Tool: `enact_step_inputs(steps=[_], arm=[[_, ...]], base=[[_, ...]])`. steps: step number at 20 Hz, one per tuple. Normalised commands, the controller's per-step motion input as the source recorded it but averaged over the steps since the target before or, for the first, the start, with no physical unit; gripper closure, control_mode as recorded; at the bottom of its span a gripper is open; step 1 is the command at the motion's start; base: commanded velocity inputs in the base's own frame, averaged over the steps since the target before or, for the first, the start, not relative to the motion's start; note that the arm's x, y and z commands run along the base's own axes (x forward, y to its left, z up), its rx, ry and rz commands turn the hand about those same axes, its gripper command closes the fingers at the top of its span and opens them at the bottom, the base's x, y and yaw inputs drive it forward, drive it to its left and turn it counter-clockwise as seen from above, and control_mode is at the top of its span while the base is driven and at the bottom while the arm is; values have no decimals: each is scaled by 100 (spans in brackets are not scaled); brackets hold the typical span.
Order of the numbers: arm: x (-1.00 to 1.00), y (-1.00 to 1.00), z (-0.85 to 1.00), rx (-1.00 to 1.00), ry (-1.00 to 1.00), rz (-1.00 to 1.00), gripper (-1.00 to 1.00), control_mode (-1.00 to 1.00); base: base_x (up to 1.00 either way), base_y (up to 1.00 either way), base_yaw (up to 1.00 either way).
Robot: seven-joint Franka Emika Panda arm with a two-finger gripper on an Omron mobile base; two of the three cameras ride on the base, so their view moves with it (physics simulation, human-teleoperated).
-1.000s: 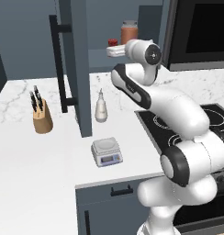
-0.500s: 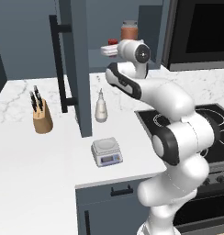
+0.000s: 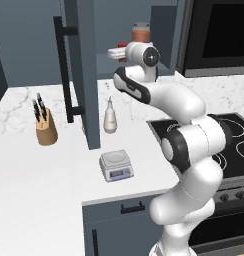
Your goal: Pick the yogurt and place it on the digital scale for weighing, and close the cabinet.
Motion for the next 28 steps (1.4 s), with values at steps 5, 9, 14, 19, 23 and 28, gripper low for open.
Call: enact_step_inputs(steps=[5, 9, 14, 19, 23, 28], arm=[[34, 0, -5, 3, 3, 0, -100, -100], [24, 0, -8, 3, 3, 0, -100, -100], [33, 0, -5, 0, 2, 0, -100, -100], [35, 6, -8, 0, 5, 0, 100, -100], [17, 0, 0, 0, 7, 0, 100, -100], [0, 2, -1, 0, 5, 0, 100, -100]], base=[[0, 0, 0], [0, 0, 0], [0, 0, 0], [0, 0, 0], [0, 0, 0], [0, 0, 0]])
